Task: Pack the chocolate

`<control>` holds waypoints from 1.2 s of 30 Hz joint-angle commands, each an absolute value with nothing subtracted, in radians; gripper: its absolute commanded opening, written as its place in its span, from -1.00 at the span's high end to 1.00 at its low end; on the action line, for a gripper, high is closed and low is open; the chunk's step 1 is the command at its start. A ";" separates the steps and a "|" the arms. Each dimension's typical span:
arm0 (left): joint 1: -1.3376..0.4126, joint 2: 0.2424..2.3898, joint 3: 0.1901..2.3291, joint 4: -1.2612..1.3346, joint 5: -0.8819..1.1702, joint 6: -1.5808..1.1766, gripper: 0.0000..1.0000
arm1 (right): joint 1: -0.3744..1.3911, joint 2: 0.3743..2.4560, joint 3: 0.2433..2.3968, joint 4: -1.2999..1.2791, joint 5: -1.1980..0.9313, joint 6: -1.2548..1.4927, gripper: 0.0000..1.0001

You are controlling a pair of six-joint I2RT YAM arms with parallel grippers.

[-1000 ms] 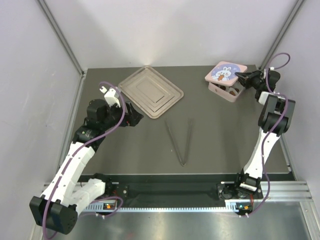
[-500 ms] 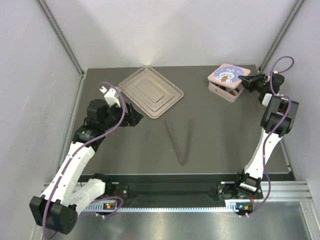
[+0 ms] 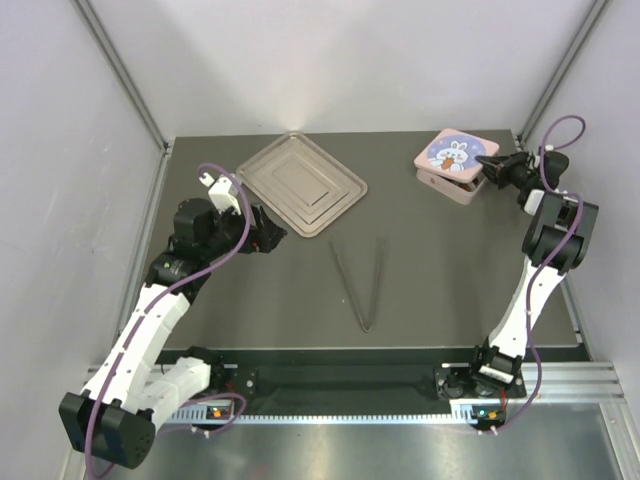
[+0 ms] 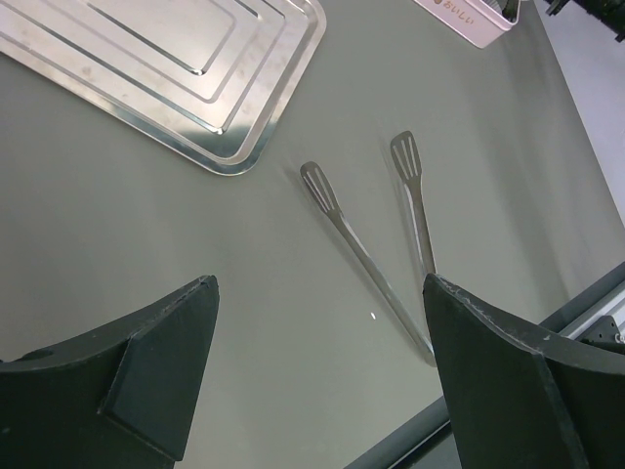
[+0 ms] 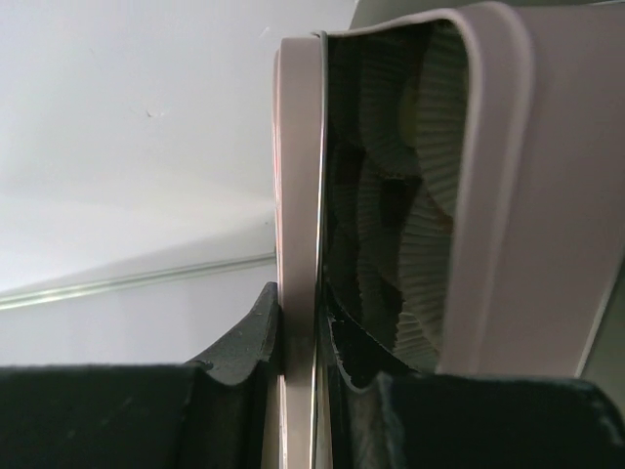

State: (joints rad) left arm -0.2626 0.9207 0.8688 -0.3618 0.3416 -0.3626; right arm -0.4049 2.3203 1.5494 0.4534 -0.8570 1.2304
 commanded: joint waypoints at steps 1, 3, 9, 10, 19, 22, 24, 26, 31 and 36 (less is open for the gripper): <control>-0.264 0.902 0.871 -0.345 0.331 -0.341 -0.80 | -0.433 2.275 1.508 0.483 -0.855 1.192 0.98; -0.264 0.899 0.870 -0.345 0.330 -0.341 -0.80 | -0.442 2.264 1.491 0.486 -0.848 1.184 0.96; -0.264 0.896 0.870 -0.345 0.334 -0.341 -0.80 | -0.462 2.250 1.479 0.488 -0.838 1.173 0.81; -0.264 0.894 0.870 -0.345 0.333 -0.339 -0.80 | -0.463 2.249 1.479 0.486 -0.828 1.167 0.75; -0.264 0.894 0.871 -0.345 0.336 -0.342 -0.80 | -0.468 2.206 1.479 0.305 -0.759 1.022 0.60; -0.264 0.893 0.871 -0.345 0.336 -0.342 -0.80 | -0.468 2.191 1.456 0.299 -0.743 1.008 0.55; -0.264 0.893 0.871 -0.345 0.334 -0.342 -0.80 | -0.468 2.181 1.450 0.284 -0.727 0.991 0.53; -0.264 0.894 0.871 -0.345 0.336 -0.344 -0.80 | -0.474 2.174 1.456 0.250 -0.715 0.970 0.50; -0.264 0.891 0.871 -0.345 0.334 -0.342 -0.80 | -0.488 2.149 1.454 0.196 -0.686 0.933 0.44; -0.264 0.890 0.873 -0.345 0.334 -0.344 -0.81 | -0.502 2.122 1.441 0.176 -0.677 0.922 0.41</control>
